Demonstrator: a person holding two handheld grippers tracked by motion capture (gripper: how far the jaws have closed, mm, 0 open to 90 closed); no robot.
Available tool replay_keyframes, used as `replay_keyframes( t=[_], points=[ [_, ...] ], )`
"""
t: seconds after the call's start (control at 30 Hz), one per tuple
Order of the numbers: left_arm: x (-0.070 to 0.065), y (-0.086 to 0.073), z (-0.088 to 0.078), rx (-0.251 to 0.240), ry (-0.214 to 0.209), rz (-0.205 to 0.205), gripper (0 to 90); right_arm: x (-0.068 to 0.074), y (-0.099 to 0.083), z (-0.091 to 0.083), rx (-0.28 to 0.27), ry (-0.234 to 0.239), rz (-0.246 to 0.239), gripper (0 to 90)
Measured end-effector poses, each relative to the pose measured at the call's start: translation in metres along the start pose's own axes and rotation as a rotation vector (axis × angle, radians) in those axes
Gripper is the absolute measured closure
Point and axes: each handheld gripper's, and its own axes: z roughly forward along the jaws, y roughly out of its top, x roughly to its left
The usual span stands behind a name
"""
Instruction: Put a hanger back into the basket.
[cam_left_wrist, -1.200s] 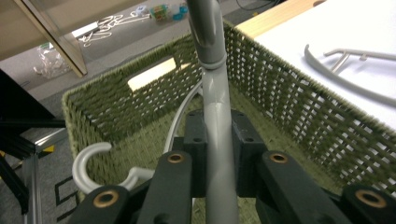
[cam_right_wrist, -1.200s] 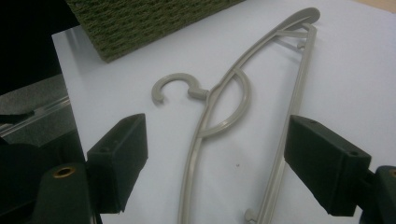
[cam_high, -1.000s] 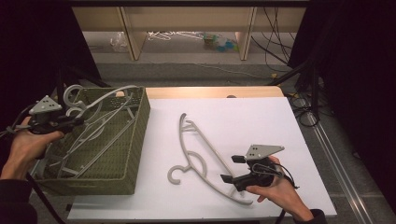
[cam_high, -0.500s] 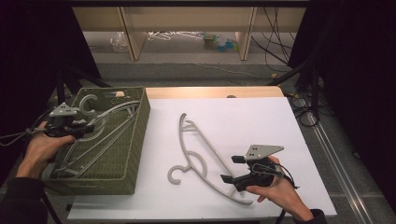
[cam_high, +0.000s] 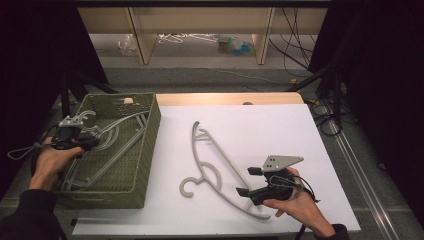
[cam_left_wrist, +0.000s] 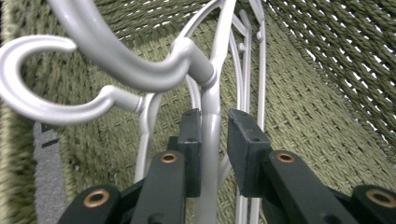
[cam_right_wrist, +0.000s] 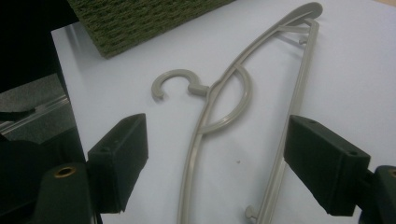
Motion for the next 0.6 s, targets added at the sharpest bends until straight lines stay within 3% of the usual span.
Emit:
replay_keyframes(
  t=[0.1,0.17,0.2,0.23,0.27,0.3,0.37,0.4,0.47,0.5,0.53,0.6],
  points=[
    [0.000,-0.004,-0.002,0.003,0.037,-0.046,74.9,0.000,0.000,0.000,0.001,0.000,-0.001,22.8],
    [0.007,-0.006,-0.001,0.004,0.024,0.002,75.1,0.000,0.000,0.001,0.002,0.000,-0.001,22.8],
    [0.004,-0.007,-0.002,0.015,0.040,-0.042,74.9,0.000,0.000,0.001,0.006,0.004,0.000,22.8],
    [0.007,-0.008,-0.001,0.000,0.037,-0.028,74.1,0.000,0.000,0.001,0.006,0.003,0.000,22.8],
    [0.005,-0.009,-0.002,0.013,0.052,-0.064,72.8,0.000,0.000,0.001,0.006,0.004,0.000,22.8],
    [0.006,-0.009,-0.004,0.018,0.059,-0.062,72.5,0.000,0.000,0.001,0.006,0.004,0.001,22.8],
    [0.005,-0.009,-0.007,0.002,0.075,-0.075,69.1,0.000,-0.001,0.001,0.007,0.005,0.002,22.8],
    [0.003,-0.009,-0.010,-0.001,0.084,-0.108,65.6,-0.001,-0.001,0.001,0.007,0.004,0.003,22.8],
    [0.002,-0.007,-0.014,-0.034,0.059,-0.077,65.0,-0.001,-0.001,0.002,0.007,0.004,0.004,22.8],
    [-0.003,-0.007,-0.017,-0.041,0.055,-0.108,63.3,-0.001,-0.001,0.002,0.007,0.003,0.004,22.8],
    [-0.004,-0.007,-0.020,-0.049,0.060,-0.098,60.9,-0.001,-0.001,0.002,0.007,0.004,0.007,22.8],
    [-0.012,-0.005,-0.028,-0.107,0.063,-0.126,54.7,-0.001,-0.002,0.002,0.005,-0.003,0.004,22.8]
  ],
)
